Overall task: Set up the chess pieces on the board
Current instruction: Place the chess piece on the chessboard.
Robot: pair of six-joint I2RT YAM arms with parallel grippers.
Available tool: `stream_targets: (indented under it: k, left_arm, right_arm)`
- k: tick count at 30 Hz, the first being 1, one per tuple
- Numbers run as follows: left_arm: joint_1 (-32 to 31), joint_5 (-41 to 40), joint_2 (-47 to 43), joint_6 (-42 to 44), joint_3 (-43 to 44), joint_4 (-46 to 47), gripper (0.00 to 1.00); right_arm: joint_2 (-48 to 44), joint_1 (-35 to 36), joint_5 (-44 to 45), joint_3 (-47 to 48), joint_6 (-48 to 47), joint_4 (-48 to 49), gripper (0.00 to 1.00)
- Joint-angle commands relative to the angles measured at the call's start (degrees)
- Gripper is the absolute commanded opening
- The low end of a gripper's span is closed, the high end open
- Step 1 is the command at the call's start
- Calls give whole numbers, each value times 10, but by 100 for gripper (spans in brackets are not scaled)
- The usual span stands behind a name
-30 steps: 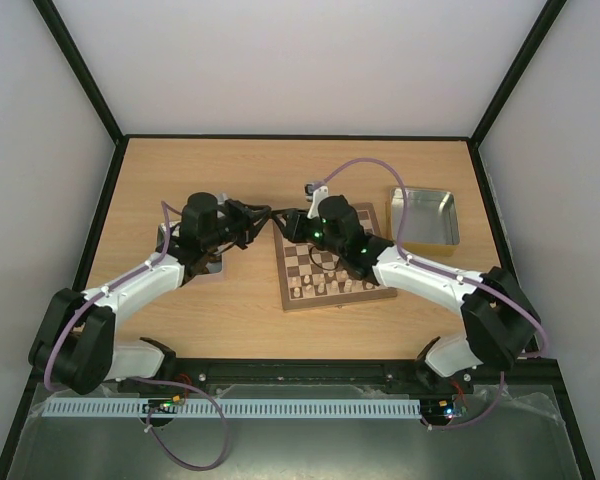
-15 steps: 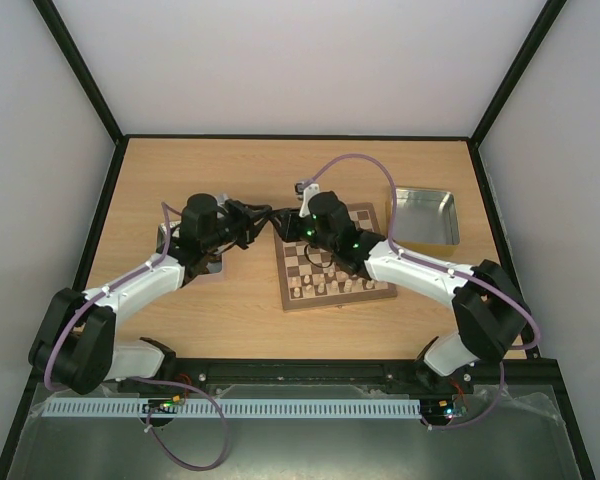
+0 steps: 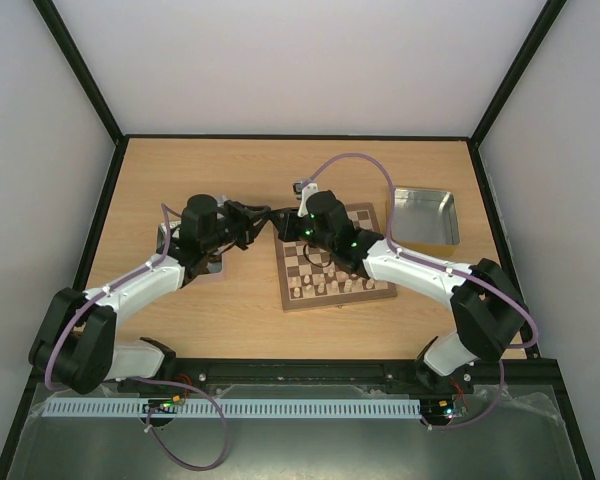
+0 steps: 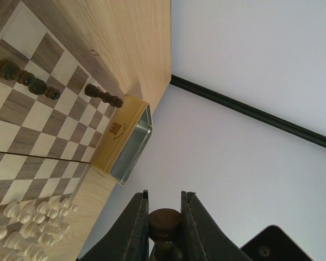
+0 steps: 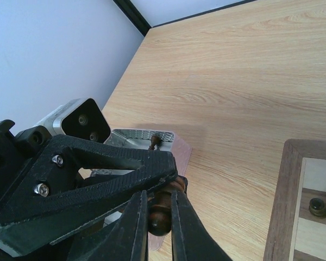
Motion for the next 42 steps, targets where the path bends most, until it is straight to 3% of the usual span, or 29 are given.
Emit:
stream_targets:
  k: [1, 6, 11, 18, 22, 27, 30, 34, 42]
  left_arm:
    - [-4, 20, -2, -7, -7, 24, 15]
    - [-4, 20, -2, -7, -7, 24, 14]
    - [-4, 19, 2, -9, -8, 32, 13]
    - [-4, 22, 2, -13, -11, 36, 14]
    - [-4, 21, 0, -1, -6, 24, 18]
    - [-3, -26, -18, 140, 25, -127, 53]
    - [6, -59, -41, 234, 17, -200, 65]
    - [24, -83, -72, 361, 10, -261, 69]
    - [46, -176, -132, 603, 74, -409, 70]
  right_arm:
    - [10, 2, 19, 17, -4, -15, 3]
    - [12, 2, 9, 19, -6, -23, 21]
    - [10, 3, -8, 3, 10, -10, 18]
    - [11, 3, -5, 5, 9, -10, 2]
    - [4, 3, 9, 5, 16, -19, 2]
    - [-1, 2, 58, 44, 4, -120, 2]
    - [2, -10, 65, 64, 2, -217, 2]
    - [9, -40, 54, 78, -44, -321, 2]
    - [70, -65, 134, 137, -111, -462, 2]
